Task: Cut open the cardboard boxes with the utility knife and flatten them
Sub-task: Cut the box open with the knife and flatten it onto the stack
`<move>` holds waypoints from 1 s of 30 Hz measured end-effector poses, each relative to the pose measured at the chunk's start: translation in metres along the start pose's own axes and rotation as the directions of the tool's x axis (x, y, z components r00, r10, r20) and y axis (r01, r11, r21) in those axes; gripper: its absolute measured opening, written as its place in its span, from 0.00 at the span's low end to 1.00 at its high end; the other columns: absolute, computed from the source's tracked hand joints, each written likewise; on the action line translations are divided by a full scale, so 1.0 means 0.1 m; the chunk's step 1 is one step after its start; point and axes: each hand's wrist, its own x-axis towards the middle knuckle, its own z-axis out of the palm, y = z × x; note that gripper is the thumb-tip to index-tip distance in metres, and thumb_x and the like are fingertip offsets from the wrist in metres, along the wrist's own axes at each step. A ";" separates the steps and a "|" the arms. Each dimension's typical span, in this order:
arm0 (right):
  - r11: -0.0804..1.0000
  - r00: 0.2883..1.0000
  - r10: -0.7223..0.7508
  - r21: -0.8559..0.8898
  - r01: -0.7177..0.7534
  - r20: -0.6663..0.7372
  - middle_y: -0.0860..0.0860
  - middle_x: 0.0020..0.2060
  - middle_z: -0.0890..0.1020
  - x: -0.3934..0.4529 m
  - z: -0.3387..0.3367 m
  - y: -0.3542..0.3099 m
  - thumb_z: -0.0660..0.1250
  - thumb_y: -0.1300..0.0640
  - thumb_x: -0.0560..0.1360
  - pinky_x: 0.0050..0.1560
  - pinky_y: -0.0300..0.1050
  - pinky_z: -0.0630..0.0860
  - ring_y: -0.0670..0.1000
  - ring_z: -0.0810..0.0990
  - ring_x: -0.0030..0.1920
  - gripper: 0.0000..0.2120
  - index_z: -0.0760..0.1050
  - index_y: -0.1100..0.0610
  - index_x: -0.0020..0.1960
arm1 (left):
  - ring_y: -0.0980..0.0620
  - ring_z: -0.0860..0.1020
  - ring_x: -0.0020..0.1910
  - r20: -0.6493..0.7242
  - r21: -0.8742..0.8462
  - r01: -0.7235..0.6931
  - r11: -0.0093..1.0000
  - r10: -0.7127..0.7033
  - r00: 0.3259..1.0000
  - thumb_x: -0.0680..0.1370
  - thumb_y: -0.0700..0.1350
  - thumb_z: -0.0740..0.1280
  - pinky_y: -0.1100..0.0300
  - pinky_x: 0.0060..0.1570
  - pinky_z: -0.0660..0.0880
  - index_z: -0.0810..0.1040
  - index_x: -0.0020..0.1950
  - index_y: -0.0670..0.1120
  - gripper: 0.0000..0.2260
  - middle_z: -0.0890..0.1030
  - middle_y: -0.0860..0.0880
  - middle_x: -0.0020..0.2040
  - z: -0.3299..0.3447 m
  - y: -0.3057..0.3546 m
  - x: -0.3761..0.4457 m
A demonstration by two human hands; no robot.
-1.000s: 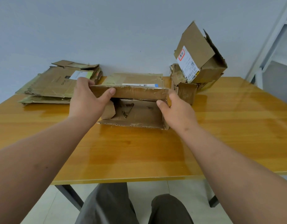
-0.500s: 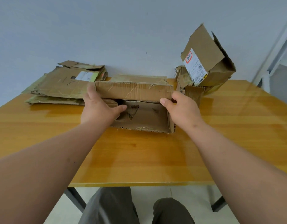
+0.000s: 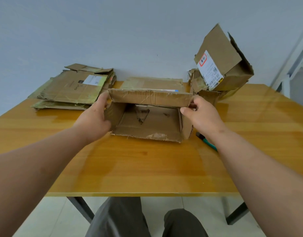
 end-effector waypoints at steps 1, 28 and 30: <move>0.999 1.000 0.008 0.036 -0.008 0.014 0.42 0.53 0.78 -0.01 -0.01 0.00 0.66 0.56 0.79 0.45 0.38 0.69 0.45 0.75 0.54 0.08 0.74 0.47 0.56 | 0.51 0.79 0.36 0.017 0.008 -0.018 1.000 0.018 1.000 0.71 0.33 0.67 0.53 0.29 0.78 0.53 0.71 0.63 0.39 0.75 0.47 0.62 -0.03 -0.03 -0.01; 0.498 0.889 0.286 0.737 -0.458 0.359 0.61 0.51 0.81 -0.58 0.10 -0.04 0.51 0.81 0.70 0.38 0.51 0.81 0.57 0.82 0.44 0.42 0.60 0.45 0.74 | 0.41 0.63 0.72 0.265 0.494 -0.061 0.867 -0.083 0.961 0.66 0.79 0.46 0.42 0.64 0.66 0.55 0.78 0.51 0.48 0.58 0.51 0.77 -0.04 0.41 0.01; 0.450 0.887 0.271 0.765 -0.460 0.374 0.60 0.51 0.82 -0.63 0.11 -0.06 0.52 0.80 0.69 0.42 0.55 0.82 0.58 0.83 0.46 0.38 0.62 0.48 0.70 | 0.40 0.67 0.68 0.257 0.460 -0.020 0.888 -0.111 0.960 0.60 0.81 0.41 0.42 0.61 0.69 0.60 0.74 0.50 0.52 0.64 0.49 0.75 -0.02 0.44 0.01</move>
